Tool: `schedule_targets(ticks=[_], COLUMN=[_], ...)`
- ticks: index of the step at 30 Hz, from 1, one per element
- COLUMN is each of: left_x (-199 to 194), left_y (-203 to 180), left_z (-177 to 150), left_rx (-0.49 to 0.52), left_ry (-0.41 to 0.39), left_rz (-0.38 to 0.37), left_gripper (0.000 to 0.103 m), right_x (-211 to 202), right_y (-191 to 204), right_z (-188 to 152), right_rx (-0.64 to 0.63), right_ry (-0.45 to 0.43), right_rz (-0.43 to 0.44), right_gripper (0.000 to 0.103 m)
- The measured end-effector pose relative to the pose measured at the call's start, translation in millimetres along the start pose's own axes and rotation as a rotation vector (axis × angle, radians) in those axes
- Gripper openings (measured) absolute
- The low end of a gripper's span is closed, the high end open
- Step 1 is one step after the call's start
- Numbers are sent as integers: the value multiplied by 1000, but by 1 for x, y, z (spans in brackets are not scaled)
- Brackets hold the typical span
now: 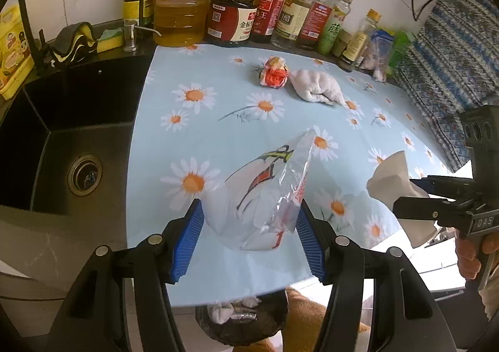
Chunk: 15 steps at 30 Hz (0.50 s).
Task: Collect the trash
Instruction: 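Carry the plastic bag and white tissue down over the bin with both tools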
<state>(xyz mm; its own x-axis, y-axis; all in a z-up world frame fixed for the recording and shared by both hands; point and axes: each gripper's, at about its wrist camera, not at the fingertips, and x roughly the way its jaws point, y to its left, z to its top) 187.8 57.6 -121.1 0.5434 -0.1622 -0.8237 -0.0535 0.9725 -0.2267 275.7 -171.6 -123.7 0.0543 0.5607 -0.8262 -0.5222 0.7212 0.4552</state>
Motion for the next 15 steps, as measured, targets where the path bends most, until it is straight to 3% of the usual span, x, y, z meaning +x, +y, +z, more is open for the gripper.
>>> schedule_targets(ticks=[15], left_x=[-19], left_y=[20], left_z=[-53], left_rx=[-29], left_ry=[20], left_rz=[-35], left_gripper=[57], right_x=[15], right_y=[49], right_z=[-39], right_rx=[11], right_ry=[13], right_rz=[20], right_gripper=[74])
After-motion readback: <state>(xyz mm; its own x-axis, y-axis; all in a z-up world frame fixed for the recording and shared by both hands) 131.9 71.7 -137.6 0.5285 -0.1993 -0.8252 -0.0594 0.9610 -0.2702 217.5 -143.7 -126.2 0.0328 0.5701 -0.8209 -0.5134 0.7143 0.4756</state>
